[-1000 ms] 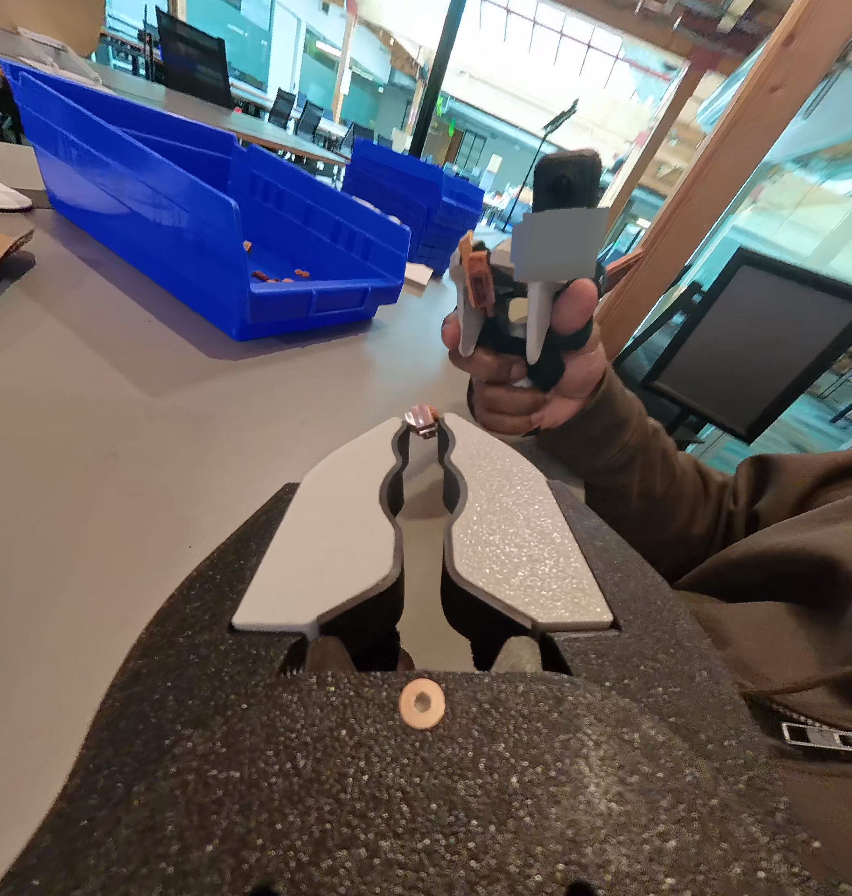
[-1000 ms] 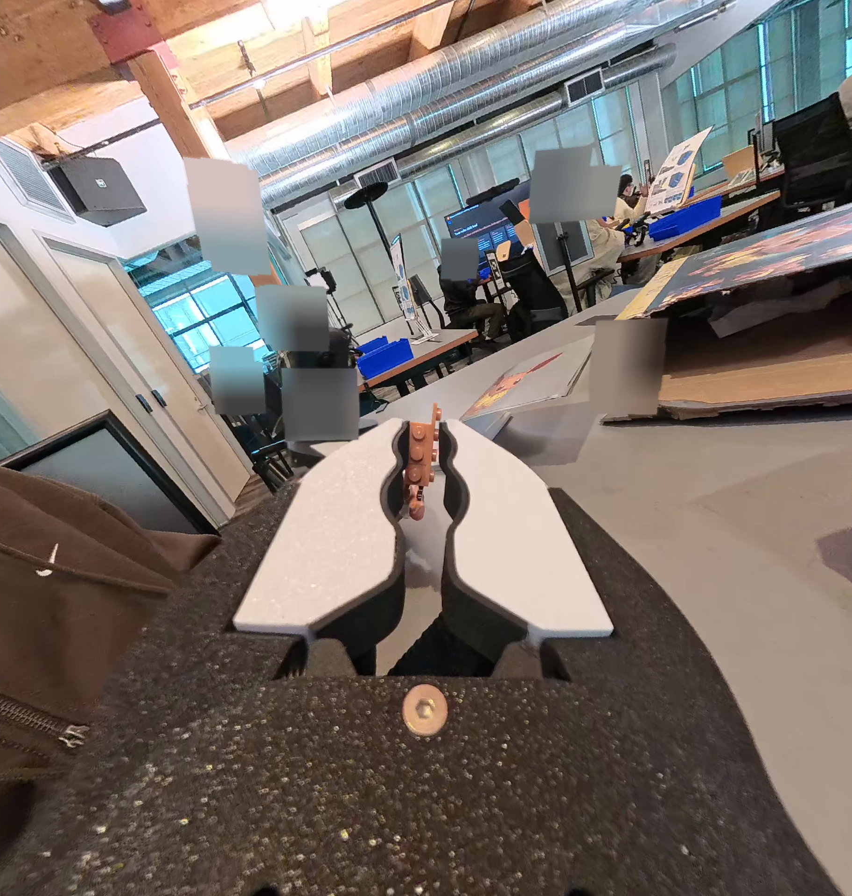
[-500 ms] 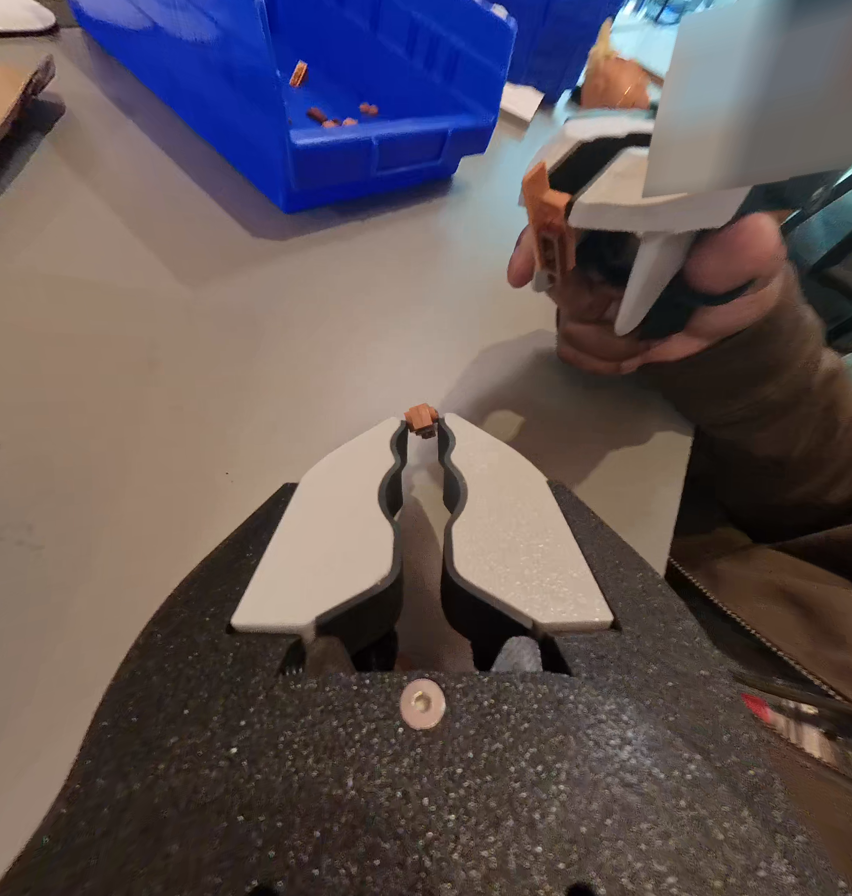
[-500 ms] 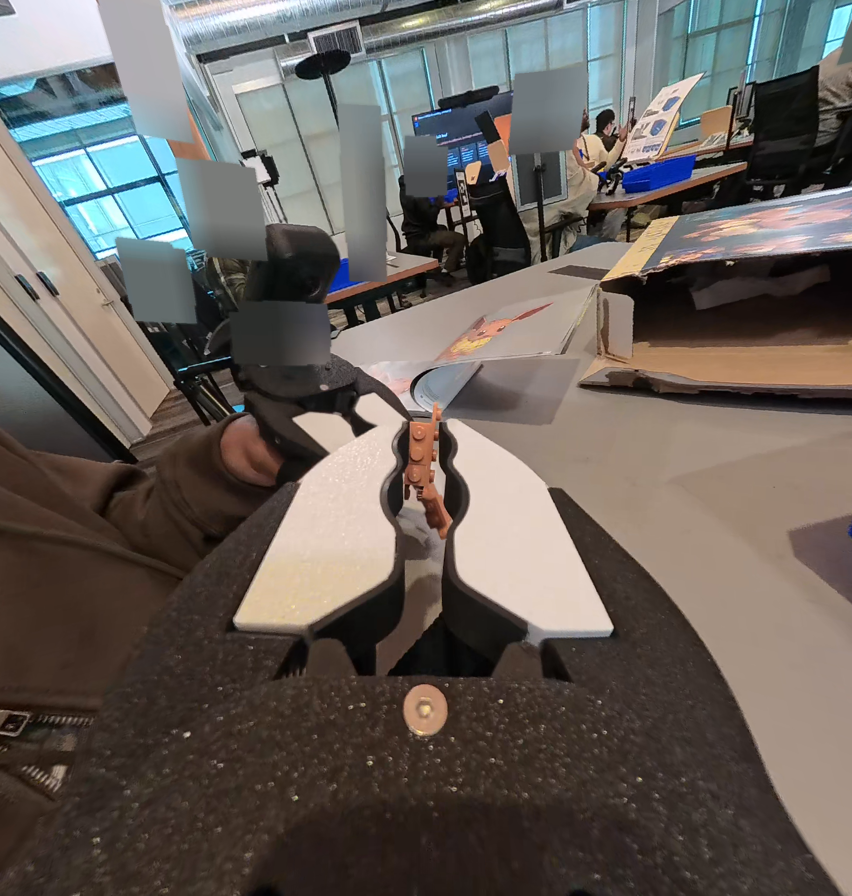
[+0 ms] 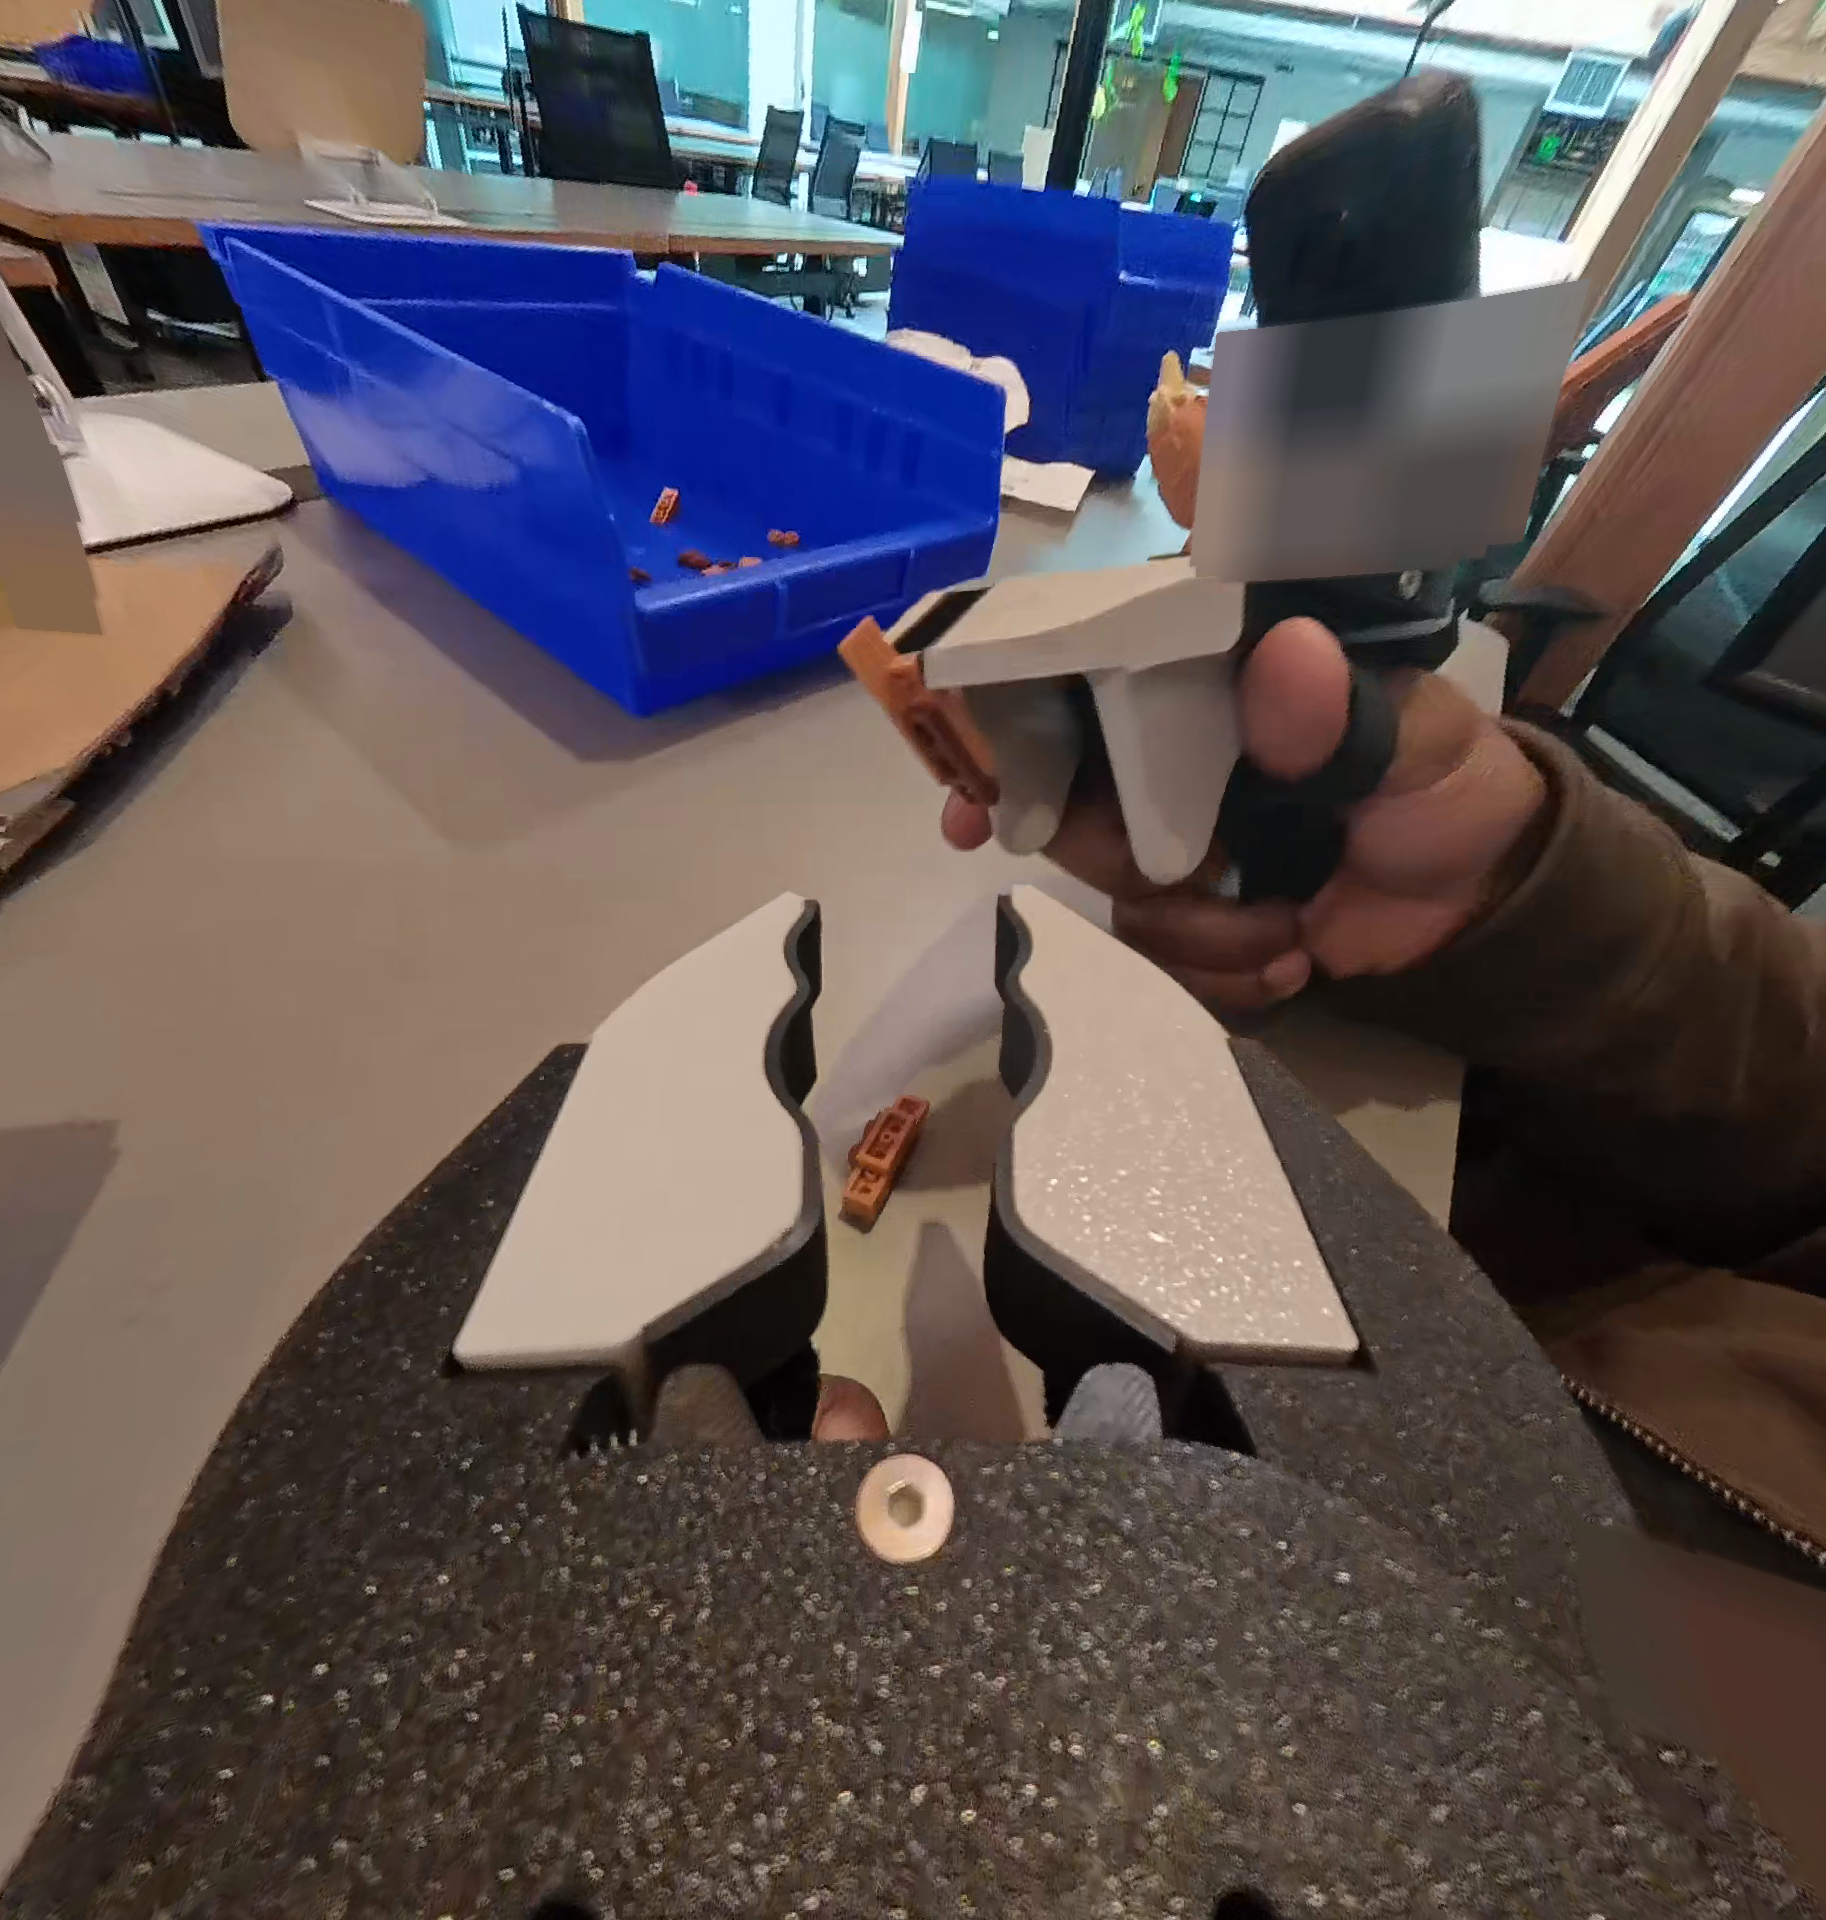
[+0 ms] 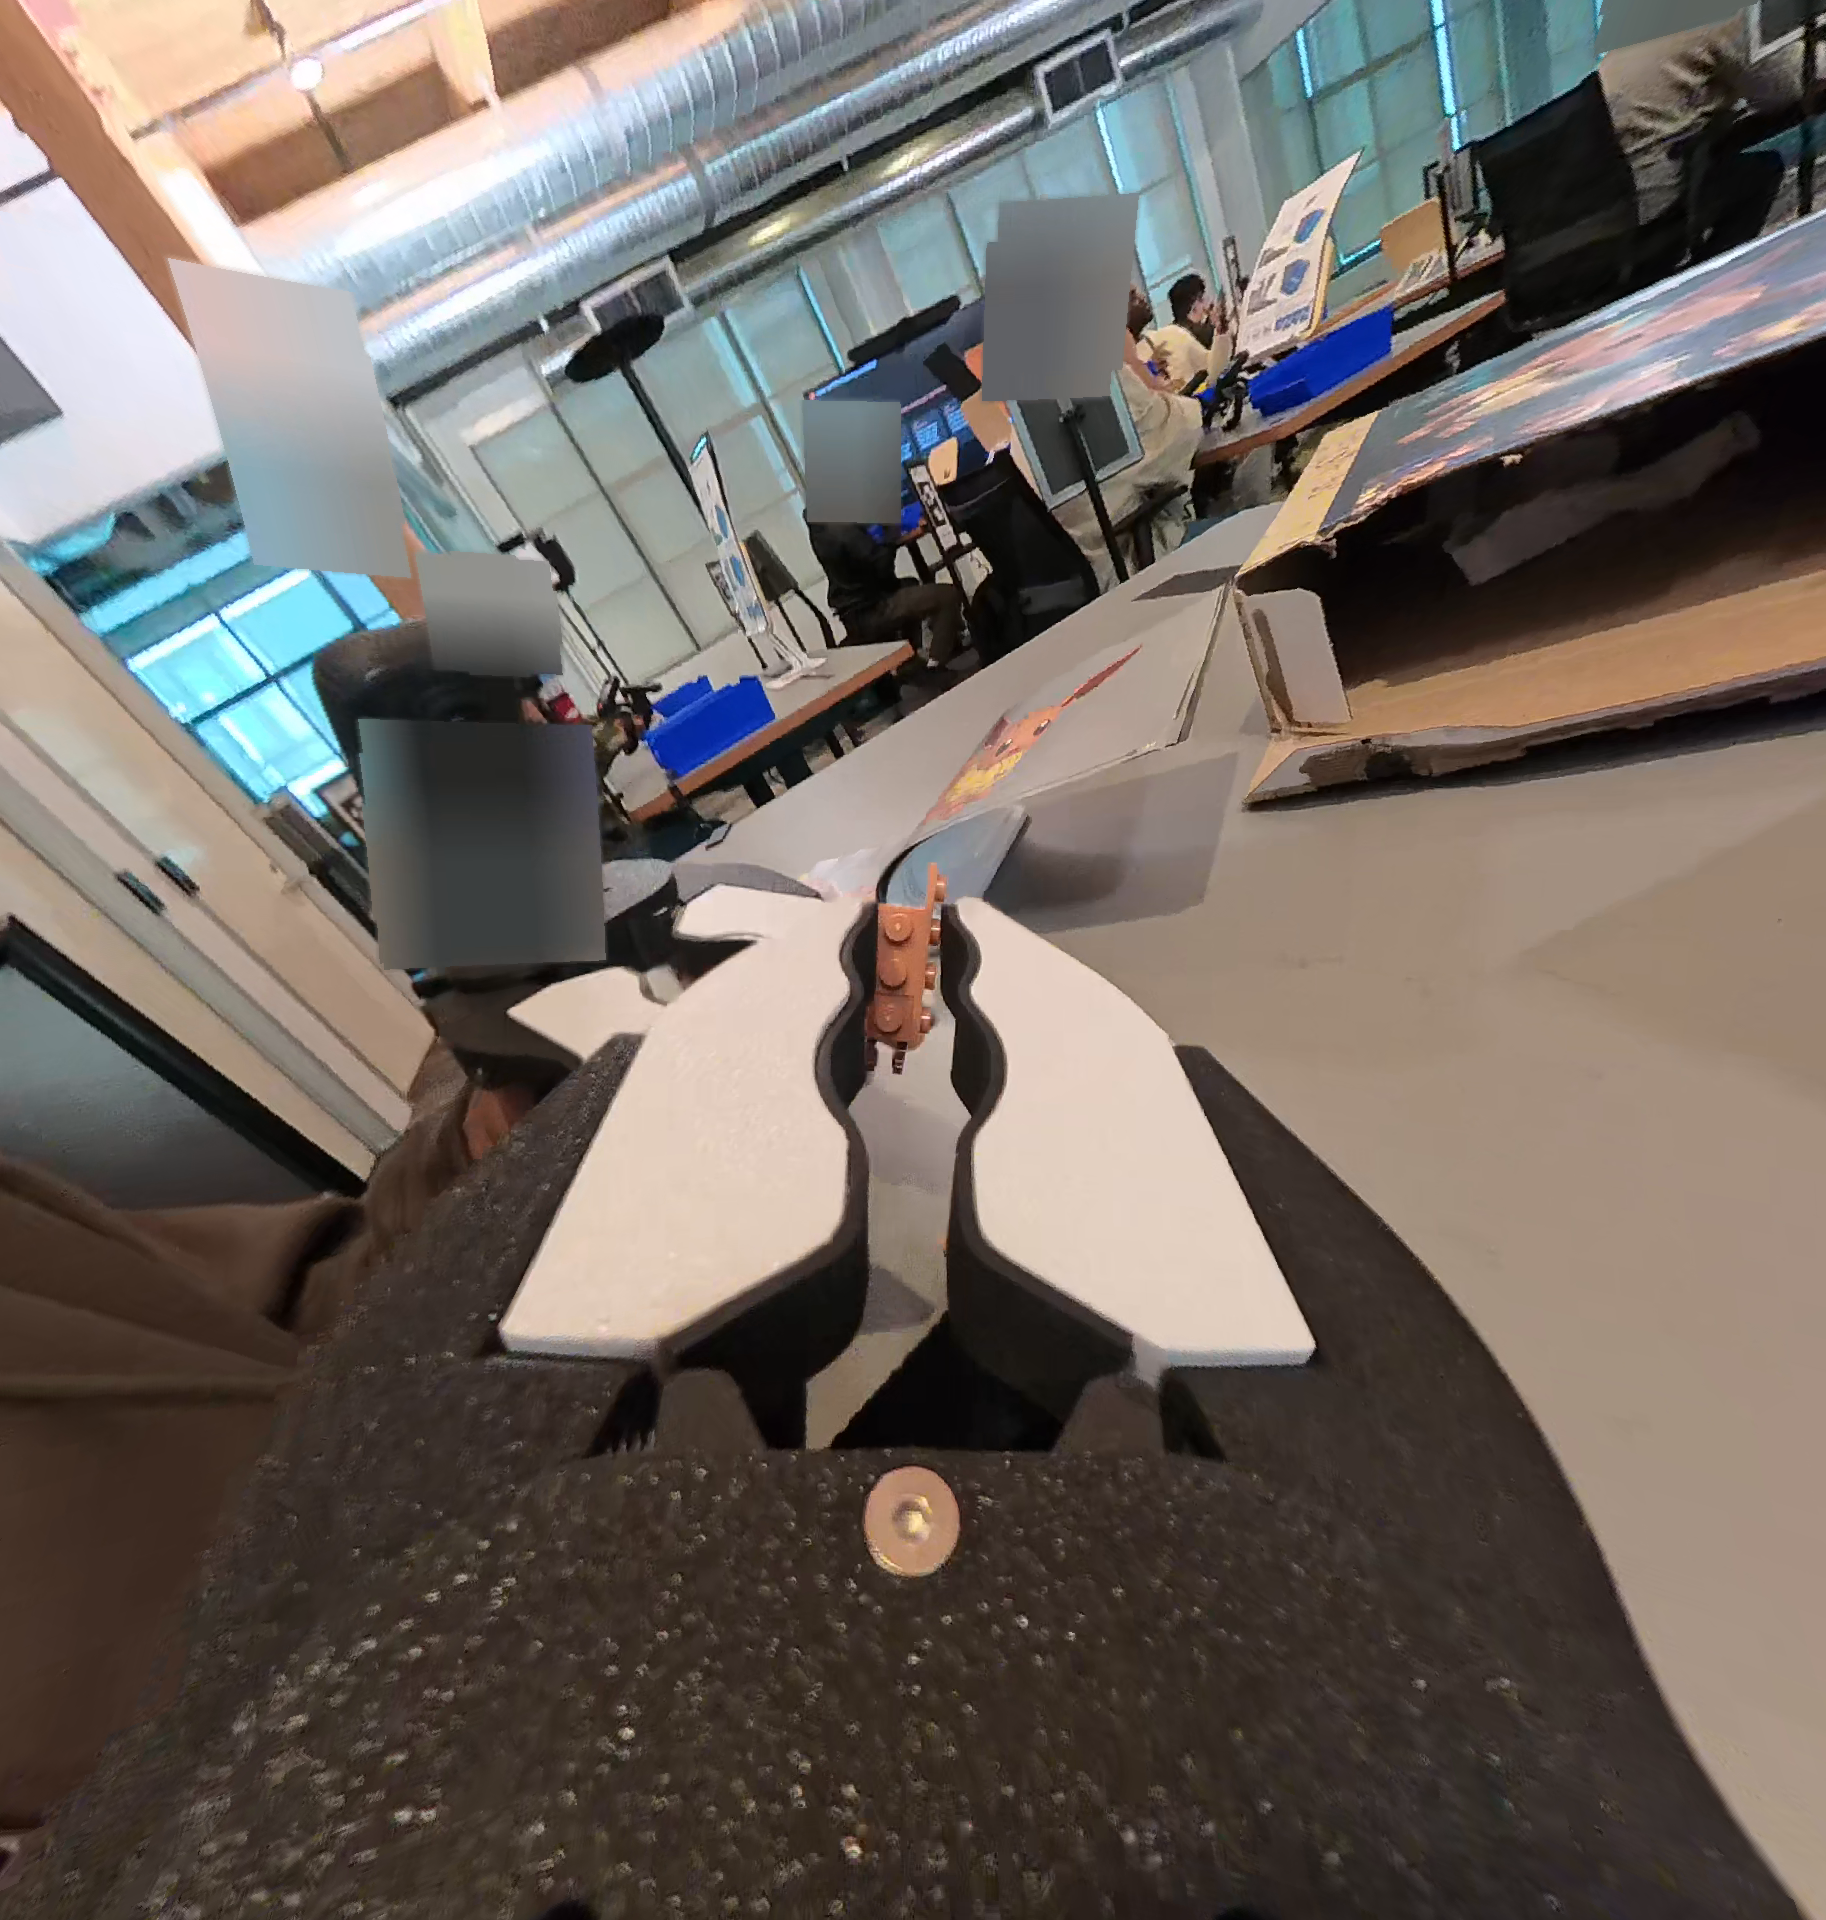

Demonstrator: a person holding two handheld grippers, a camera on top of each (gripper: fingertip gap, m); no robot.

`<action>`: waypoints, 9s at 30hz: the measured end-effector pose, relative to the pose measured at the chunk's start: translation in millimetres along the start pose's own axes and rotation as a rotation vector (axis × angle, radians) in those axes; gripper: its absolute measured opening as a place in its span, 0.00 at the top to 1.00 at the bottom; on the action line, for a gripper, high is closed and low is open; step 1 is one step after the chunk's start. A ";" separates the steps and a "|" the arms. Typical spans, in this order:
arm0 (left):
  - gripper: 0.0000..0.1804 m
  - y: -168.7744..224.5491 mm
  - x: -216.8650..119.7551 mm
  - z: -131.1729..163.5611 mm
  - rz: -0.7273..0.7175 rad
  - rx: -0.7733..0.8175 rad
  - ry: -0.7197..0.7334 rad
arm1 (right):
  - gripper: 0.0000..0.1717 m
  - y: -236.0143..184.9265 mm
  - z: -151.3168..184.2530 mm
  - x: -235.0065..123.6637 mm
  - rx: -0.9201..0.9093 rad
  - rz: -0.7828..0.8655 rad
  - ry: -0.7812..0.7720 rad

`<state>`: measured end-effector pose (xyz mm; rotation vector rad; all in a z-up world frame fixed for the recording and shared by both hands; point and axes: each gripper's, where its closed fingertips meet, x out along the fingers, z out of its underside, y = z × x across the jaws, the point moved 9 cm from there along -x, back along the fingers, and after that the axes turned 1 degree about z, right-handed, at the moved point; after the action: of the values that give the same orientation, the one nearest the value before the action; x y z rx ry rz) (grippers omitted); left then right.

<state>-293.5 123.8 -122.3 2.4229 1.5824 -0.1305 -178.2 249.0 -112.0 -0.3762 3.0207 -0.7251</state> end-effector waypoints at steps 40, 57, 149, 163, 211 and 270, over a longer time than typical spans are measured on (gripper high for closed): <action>0.95 -5.2 -12.4 -8.9 0.175 -0.243 0.308 | 0.94 -3.7 -6.1 -6.0 0.114 -0.127 0.154; 0.95 -2.2 -5.7 -6.3 0.165 -0.225 0.256 | 0.86 125.9 -90.9 -57.8 0.059 0.648 0.115; 0.96 7.7 -16.2 -8.5 0.432 -0.150 0.276 | 0.90 -25.3 -7.7 -5.7 -0.064 -0.391 -0.166; 0.96 12.8 -14.2 -7.8 0.404 -0.075 0.247 | 0.94 -29.0 -3.5 -1.6 -0.051 -0.414 -0.193; 0.97 21.5 -9.3 -1.6 0.477 -0.030 0.098 | 0.96 -41.6 -4.8 -18.5 -0.382 -0.332 -0.437; 0.97 -5.3 -28.4 -3.4 0.491 -0.196 0.149 | 0.95 -3.0 -12.6 -20.9 -0.738 0.206 -0.437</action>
<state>-310.1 101.4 -113.9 2.6210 0.9500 0.2844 -158.0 256.9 -100.3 -0.1784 2.7163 0.4533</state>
